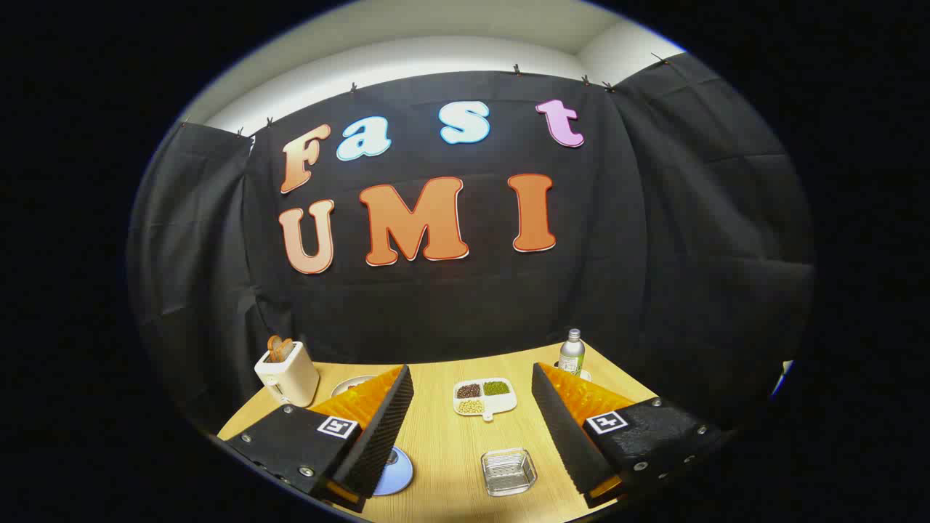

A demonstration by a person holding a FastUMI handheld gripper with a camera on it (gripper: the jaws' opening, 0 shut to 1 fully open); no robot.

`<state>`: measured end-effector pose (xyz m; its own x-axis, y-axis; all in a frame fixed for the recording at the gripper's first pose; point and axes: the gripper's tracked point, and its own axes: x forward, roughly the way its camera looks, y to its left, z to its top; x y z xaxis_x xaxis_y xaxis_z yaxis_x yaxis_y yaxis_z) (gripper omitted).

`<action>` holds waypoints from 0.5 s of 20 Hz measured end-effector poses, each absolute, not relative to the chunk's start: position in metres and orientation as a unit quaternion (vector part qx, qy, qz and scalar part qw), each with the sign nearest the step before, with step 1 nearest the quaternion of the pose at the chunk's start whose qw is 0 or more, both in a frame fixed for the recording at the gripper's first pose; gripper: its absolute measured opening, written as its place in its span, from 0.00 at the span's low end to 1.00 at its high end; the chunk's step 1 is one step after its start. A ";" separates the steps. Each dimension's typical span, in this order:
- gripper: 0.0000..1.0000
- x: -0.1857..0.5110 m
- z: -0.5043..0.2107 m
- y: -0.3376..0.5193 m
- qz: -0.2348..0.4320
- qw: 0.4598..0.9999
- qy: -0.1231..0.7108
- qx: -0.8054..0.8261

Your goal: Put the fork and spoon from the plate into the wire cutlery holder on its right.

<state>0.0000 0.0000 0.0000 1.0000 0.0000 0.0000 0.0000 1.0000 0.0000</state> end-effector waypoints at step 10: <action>0.98 0.003 -0.014 0.040 0.014 1.000 0.007 0.013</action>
